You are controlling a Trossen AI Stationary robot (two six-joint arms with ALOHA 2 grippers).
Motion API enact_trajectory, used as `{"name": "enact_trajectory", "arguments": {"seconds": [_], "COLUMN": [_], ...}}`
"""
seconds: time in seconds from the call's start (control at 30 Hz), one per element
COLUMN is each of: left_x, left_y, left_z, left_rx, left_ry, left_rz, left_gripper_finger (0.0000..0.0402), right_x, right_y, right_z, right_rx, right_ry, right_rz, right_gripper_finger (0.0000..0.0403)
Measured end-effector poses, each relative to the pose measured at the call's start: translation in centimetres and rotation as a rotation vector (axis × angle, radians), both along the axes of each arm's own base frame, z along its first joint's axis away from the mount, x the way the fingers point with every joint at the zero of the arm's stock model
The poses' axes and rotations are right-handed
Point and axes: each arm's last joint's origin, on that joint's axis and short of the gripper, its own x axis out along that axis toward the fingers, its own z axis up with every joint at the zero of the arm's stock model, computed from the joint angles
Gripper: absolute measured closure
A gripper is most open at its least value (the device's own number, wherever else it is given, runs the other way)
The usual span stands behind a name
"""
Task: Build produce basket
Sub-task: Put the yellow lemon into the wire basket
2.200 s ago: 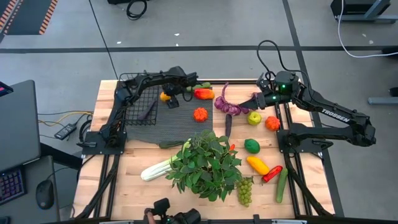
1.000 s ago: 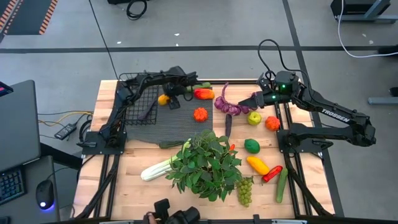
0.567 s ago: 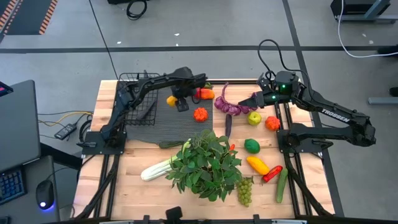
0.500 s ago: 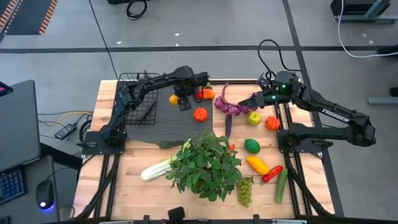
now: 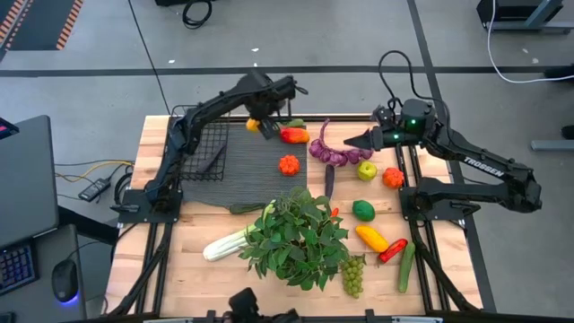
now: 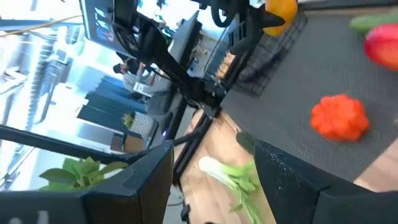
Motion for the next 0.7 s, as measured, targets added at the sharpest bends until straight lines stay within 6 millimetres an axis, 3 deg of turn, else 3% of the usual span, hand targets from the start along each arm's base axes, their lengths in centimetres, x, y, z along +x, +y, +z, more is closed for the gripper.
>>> {"name": "enact_trajectory", "arguments": {"seconds": [0.17,0.5,0.7], "left_x": [-1.2,-5.5,-7.6], "left_y": [0.6,1.8,0.9], "left_z": [1.3,5.9,8.3], "left_rx": [0.017,0.084,0.11], "left_ry": [-0.03,-0.152,-0.222], "left_rz": [0.029,0.177,0.225], "left_gripper_finger": [0.0182,0.018,0.0182], "right_x": [-0.2,-0.9,-1.2], "right_y": [-0.6,-1.8,-2.3], "right_z": [0.1,0.0,0.0], "right_rx": [-0.124,-0.199,-0.226], "right_ry": [0.011,0.035,0.05], "right_rz": [-0.073,-0.177,-0.236], "right_gripper_finger": [0.0173,0.0173,0.0173]}}
